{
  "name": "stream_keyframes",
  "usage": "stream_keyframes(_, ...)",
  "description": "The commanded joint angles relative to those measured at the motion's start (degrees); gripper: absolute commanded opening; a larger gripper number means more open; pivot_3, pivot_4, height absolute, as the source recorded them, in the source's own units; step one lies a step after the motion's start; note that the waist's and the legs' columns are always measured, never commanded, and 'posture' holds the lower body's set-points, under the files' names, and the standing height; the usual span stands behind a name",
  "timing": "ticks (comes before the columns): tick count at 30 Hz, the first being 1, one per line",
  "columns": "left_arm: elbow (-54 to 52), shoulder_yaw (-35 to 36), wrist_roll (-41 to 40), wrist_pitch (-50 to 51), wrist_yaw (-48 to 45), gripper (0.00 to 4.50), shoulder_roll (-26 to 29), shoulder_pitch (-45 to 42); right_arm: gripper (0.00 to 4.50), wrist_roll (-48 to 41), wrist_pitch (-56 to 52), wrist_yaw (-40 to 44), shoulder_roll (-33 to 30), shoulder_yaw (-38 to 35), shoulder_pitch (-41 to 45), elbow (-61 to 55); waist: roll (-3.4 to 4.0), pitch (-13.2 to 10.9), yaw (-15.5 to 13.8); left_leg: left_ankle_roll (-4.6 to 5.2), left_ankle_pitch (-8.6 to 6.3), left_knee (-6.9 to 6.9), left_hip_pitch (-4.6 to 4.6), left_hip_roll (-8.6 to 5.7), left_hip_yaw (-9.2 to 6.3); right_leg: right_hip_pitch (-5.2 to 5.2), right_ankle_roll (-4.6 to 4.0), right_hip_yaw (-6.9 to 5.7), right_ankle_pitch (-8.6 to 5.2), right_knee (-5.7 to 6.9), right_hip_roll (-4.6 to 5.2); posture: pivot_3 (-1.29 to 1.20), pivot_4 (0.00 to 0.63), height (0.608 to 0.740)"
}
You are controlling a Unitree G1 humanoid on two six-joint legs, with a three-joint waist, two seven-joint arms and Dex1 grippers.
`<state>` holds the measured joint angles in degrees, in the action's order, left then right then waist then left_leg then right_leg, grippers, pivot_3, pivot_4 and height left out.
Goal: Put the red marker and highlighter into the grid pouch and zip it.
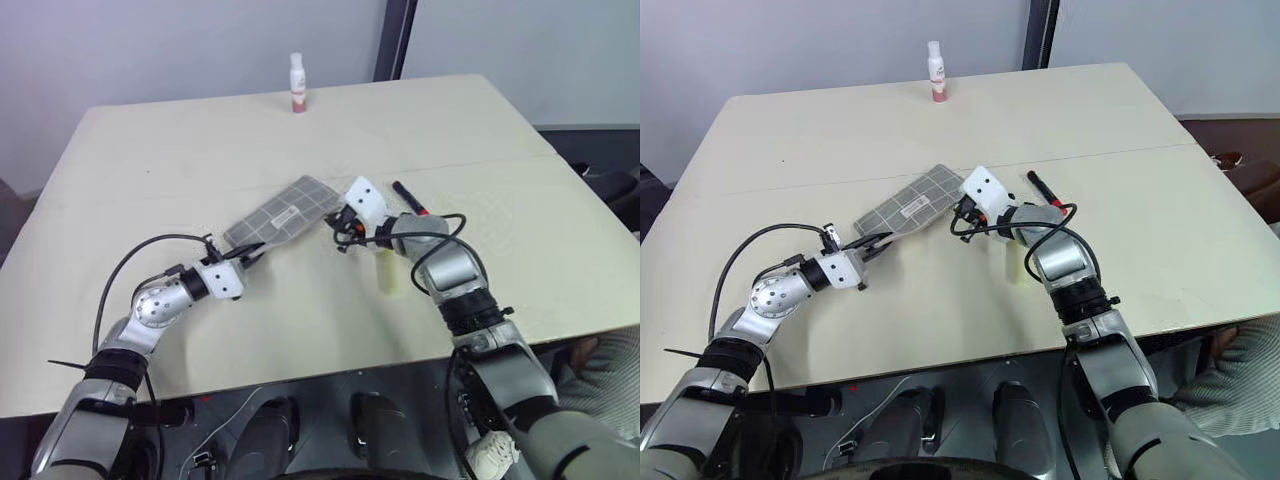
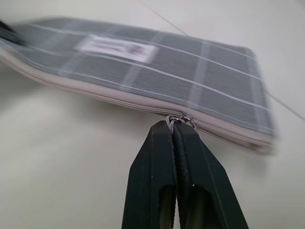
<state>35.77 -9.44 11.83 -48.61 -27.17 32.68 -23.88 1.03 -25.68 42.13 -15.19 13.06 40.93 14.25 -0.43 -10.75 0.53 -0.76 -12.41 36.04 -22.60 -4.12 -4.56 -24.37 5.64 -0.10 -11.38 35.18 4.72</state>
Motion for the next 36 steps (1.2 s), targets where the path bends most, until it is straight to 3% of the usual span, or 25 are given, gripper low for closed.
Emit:
stream_keyframes(1,-2.0,-0.7,0.1,1.0,-0.2,0.00,-1.1,-0.4,0.06,-0.1,0.3,1.2,0.8,3.0,-0.9,-5.2,0.00,0.0,0.1,0.00,0.00,0.00,-0.02,0.00,0.00,-0.01,0.00,0.00,0.00,-0.01,0.01,0.00,0.150,0.740)
stream_keyframes(14,-6.4,-0.6,-0.4,4.5,-0.6,0.00,-2.3,-0.9,0.06,-0.2,6.3,8.8,0.4,9.6,-1.2,-10.2,-0.01,0.0,0.2,0.00,0.00,0.01,-0.44,0.00,-0.07,-0.34,0.01,-0.08,0.19,-0.07,-0.03,0.00,0.150,0.740)
stream_keyframes(21,-8.3,-1.1,0.2,5.6,-0.6,0.00,-2.9,-0.7,0.06,-1.1,6.6,10.1,3.3,10.7,0.4,-10.5,-0.01,0.0,0.2,0.00,0.00,0.01,-0.57,0.00,-0.09,-0.50,0.00,-0.09,0.20,-0.07,-0.04,0.00,0.150,0.740)
stream_keyframes(34,-11.4,-0.5,-0.1,7.7,-0.9,0.00,-2.2,0.5,0.06,-2.7,6.7,11.2,-2.9,6.2,-3.7,-13.1,-0.02,0.0,0.1,0.00,0.00,0.02,-0.71,-0.02,-0.08,-0.61,0.00,-0.09,0.20,-0.10,-0.02,0.00,0.150,0.740)
stream_keyframes(36,-11.6,-0.2,0.0,7.8,-0.6,0.00,-2.1,0.5,1.02,-3.1,8.2,9.7,-3.7,4.4,-5.4,-14.0,-0.02,0.0,0.1,0.00,0.00,0.01,-0.71,-0.01,-0.09,-0.61,-0.01,-0.09,0.20,-0.10,-0.03,0.00,0.150,0.740)
